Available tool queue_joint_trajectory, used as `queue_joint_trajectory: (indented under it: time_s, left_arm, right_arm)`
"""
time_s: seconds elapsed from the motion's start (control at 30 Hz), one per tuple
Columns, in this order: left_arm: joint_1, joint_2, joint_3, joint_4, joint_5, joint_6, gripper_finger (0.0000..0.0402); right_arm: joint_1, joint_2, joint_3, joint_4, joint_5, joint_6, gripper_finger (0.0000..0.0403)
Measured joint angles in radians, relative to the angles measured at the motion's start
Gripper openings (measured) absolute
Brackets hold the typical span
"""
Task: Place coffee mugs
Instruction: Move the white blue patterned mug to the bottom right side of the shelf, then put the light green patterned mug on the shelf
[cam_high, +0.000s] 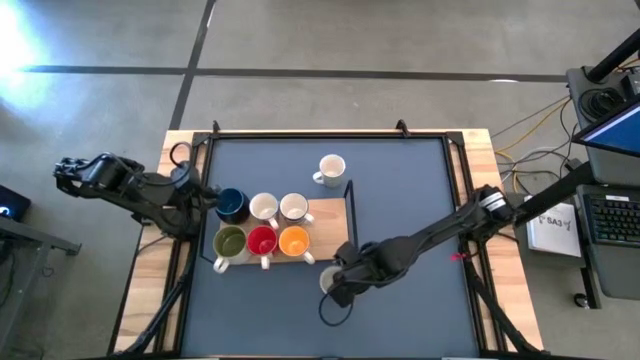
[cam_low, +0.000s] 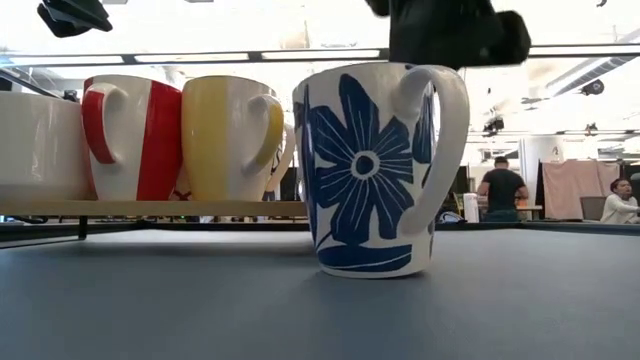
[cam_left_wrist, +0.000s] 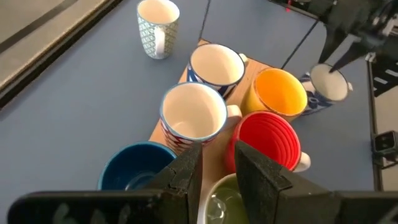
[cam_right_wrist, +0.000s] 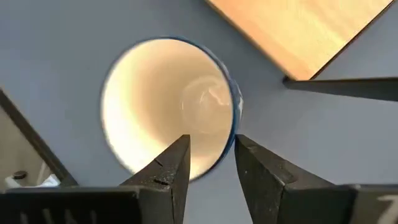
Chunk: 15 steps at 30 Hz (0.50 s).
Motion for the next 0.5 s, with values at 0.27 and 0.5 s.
queue_joint_trajectory:
  time_s: [0.27, 0.5]
  left_arm:
    - [0.0, 0.035, 0.0, 0.045, 0.012, 0.017, 0.0076]
    - [0.0, 0.074, 0.0, 0.178, 0.014, 0.108, 0.0076]
  right_arm:
    - [0.021, -0.11, -0.002, -0.116, 0.09, -0.054, 0.0111]
    - [0.064, -0.207, -0.027, -0.218, 0.303, -0.035, 0.0112]
